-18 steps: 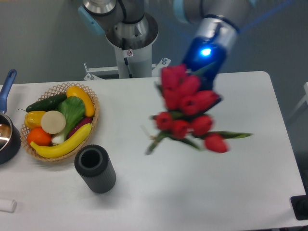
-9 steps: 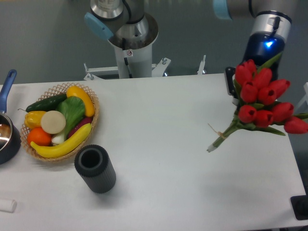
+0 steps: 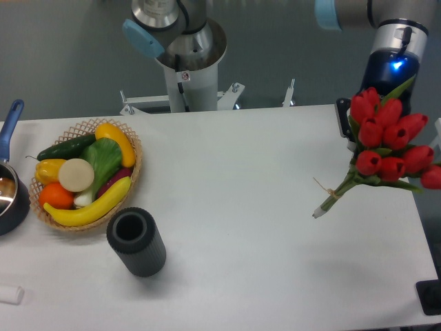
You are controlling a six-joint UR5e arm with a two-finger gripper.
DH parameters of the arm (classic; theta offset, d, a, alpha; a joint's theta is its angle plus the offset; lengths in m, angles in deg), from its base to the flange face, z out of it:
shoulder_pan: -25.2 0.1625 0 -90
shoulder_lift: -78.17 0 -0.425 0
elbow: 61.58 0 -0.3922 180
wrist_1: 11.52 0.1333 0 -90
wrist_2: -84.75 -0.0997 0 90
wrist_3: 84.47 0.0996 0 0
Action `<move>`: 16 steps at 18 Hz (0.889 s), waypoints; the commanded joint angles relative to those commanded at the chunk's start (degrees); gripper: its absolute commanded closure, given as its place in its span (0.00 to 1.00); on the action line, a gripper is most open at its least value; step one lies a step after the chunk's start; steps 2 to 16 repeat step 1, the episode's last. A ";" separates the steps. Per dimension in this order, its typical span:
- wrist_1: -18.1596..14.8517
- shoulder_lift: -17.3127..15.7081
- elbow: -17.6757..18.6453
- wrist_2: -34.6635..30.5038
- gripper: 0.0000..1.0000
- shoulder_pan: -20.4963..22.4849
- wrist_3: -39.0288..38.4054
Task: Pick up the flowers from the vase
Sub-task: 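Carry the held tulips up and away from the vase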
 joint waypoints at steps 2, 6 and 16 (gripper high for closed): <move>0.00 -0.09 0.00 0.44 0.64 0.00 0.00; 0.00 -0.09 0.00 0.44 0.64 0.00 0.00; 0.00 -0.09 0.00 0.44 0.64 0.00 0.00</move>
